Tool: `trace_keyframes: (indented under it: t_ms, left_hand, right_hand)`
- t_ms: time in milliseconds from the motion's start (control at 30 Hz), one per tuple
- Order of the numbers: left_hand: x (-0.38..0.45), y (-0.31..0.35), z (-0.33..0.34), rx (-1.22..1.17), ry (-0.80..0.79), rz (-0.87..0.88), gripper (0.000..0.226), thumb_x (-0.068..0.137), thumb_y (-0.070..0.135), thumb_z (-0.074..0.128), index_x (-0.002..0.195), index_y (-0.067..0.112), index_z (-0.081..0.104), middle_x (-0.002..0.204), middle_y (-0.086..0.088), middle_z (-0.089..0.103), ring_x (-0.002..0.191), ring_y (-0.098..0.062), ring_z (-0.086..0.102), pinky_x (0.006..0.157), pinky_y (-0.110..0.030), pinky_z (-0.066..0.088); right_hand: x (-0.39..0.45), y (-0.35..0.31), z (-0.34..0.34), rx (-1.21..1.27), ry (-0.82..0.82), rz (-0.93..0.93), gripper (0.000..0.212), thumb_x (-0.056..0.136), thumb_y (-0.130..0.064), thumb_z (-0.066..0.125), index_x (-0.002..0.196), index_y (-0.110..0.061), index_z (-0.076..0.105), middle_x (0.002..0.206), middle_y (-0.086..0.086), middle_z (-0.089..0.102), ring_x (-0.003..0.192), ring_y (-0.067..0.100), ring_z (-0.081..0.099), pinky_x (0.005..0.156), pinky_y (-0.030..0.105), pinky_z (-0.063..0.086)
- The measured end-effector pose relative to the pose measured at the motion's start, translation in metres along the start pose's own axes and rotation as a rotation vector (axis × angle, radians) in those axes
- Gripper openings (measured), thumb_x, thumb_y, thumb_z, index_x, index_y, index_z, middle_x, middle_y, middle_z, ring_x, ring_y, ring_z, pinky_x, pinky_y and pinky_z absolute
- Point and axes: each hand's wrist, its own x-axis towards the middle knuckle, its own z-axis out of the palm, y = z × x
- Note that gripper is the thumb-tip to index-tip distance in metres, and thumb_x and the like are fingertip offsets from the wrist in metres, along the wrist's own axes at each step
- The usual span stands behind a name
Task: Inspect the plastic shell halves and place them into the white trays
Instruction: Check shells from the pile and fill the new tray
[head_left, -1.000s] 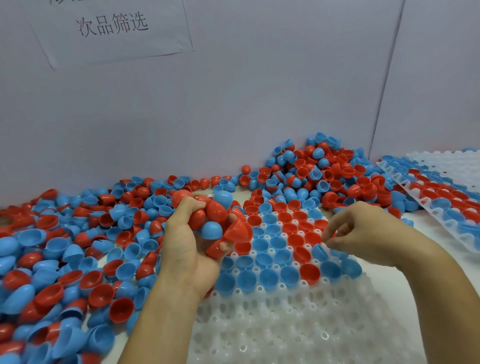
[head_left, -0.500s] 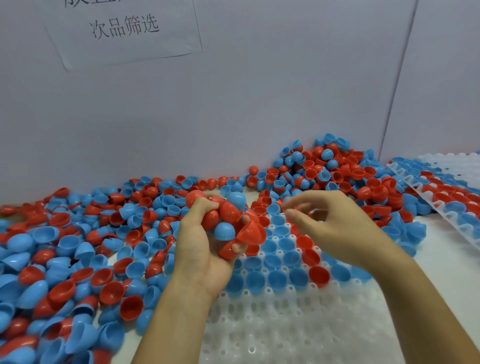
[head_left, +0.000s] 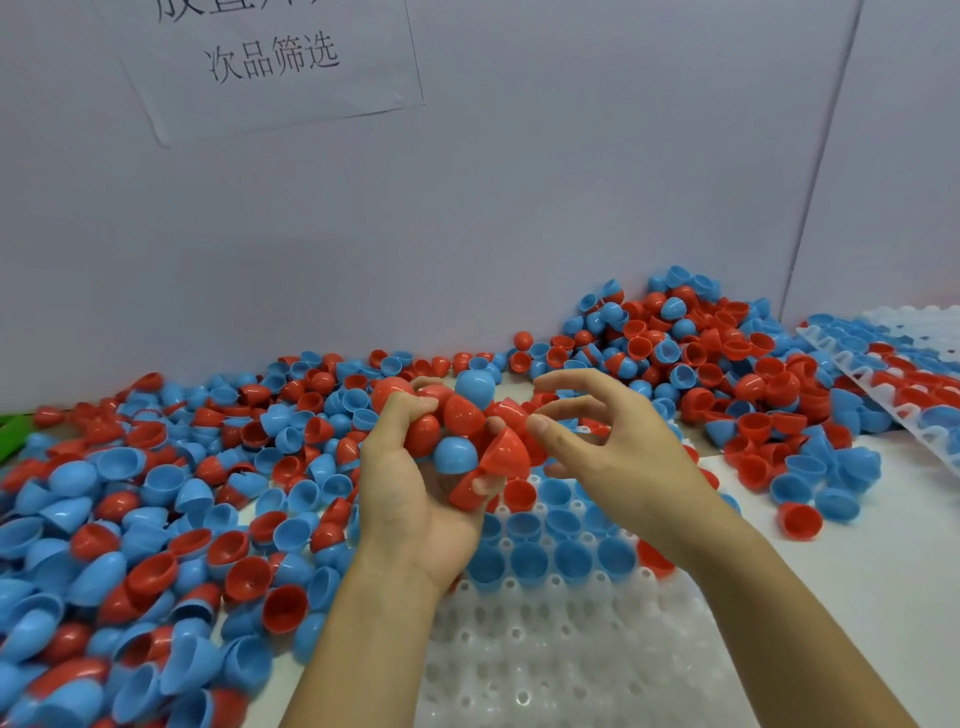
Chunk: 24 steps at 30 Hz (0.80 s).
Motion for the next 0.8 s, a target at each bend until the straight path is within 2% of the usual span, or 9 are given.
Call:
trace_keyframes:
  t_ms: [100,167,200,300,400,567,633,700,800]
  left_hand:
    - [0.003,-0.001,0.0,0.088,0.084,0.121,0.021,0.088,0.015,0.055,0.068,0.018,0.06,0.064,-0.003,0.06,0.058,-0.019,0.061,0.037,-0.022,0.04]
    - [0.004,-0.002,0.0,0.199,0.116,0.217,0.015,0.09,0.013,0.055,0.076,0.019,0.059,0.064,-0.002,0.06,0.057,-0.017,0.061,0.038,-0.022,0.041]
    - [0.004,-0.004,0.0,0.238,0.123,0.252,0.013,0.091,0.012,0.055,0.081,0.019,0.06,0.066,-0.003,0.062,0.056,-0.016,0.062,0.039,-0.023,0.043]
    - [0.004,-0.005,-0.001,0.266,0.121,0.285,0.015,0.093,0.013,0.055,0.087,0.024,0.064,0.074,-0.003,0.067,0.062,-0.018,0.067,0.043,-0.028,0.049]
    - [0.005,-0.004,-0.001,0.218,0.131,0.239,0.016,0.091,0.013,0.055,0.078,0.02,0.061,0.067,-0.003,0.065,0.056,-0.017,0.065,0.039,-0.025,0.046]
    - [0.009,-0.006,-0.005,0.252,0.125,0.181,0.003,0.089,0.017,0.056,0.087,0.017,0.057,0.066,-0.003,0.063,0.058,-0.019,0.064,0.044,-0.027,0.047]
    - [0.011,-0.006,-0.006,0.253,0.137,0.163,0.002,0.089,0.018,0.057,0.09,0.017,0.055,0.066,-0.002,0.062,0.058,-0.019,0.064,0.043,-0.027,0.047]
    - [0.012,-0.006,-0.007,0.257,0.141,0.151,0.006,0.088,0.02,0.057,0.092,0.016,0.054,0.066,-0.002,0.063,0.062,-0.024,0.067,0.043,-0.027,0.047]
    - [0.016,-0.004,-0.011,0.253,0.131,0.165,0.008,0.088,0.019,0.056,0.094,0.013,0.055,0.069,-0.005,0.063,0.07,-0.029,0.068,0.054,-0.034,0.054]
  right_hand:
    - [-0.001,-0.004,0.0,-0.023,0.044,-0.033,0.018,0.087,-0.045,0.066,0.104,-0.039,0.064,0.091,-0.011,0.07,0.078,0.001,0.07,0.066,0.018,0.058]
    - [-0.004,-0.011,0.001,-0.01,-0.063,-0.053,0.027,0.079,-0.059,0.062,0.097,-0.039,0.066,0.088,-0.015,0.071,0.077,0.004,0.071,0.066,0.016,0.056]
    - [-0.006,-0.013,0.003,-0.033,-0.131,-0.065,0.028,0.077,-0.06,0.064,0.095,-0.039,0.068,0.087,-0.014,0.072,0.077,0.006,0.072,0.068,0.018,0.057]
    - [-0.008,-0.013,0.01,-0.056,-0.183,-0.091,0.004,0.085,-0.038,0.074,0.087,-0.035,0.071,0.083,-0.007,0.073,0.073,0.014,0.072,0.072,0.031,0.06]
    - [-0.007,-0.014,0.012,-0.018,-0.165,-0.092,0.009,0.089,-0.026,0.07,0.084,-0.033,0.07,0.079,-0.004,0.073,0.069,0.018,0.073,0.068,0.031,0.061]
    - [-0.009,-0.014,0.017,-0.038,-0.152,-0.128,0.015,0.093,-0.023,0.064,0.081,-0.026,0.071,0.073,0.0,0.068,0.064,0.029,0.069,0.064,0.041,0.058]
    - [-0.01,-0.014,0.021,-0.026,-0.154,-0.142,0.017,0.094,-0.022,0.064,0.079,-0.023,0.071,0.067,0.001,0.064,0.055,0.018,0.064,0.06,0.034,0.056]
    - [-0.011,-0.015,0.025,0.014,-0.159,-0.148,0.021,0.095,-0.019,0.064,0.075,-0.021,0.068,0.059,-0.003,0.055,0.049,0.004,0.056,0.051,0.021,0.048]
    - [-0.013,-0.016,0.027,0.012,-0.184,-0.165,0.024,0.096,-0.018,0.062,0.072,-0.021,0.063,0.053,-0.014,0.046,0.043,0.002,0.041,0.046,0.011,0.034]
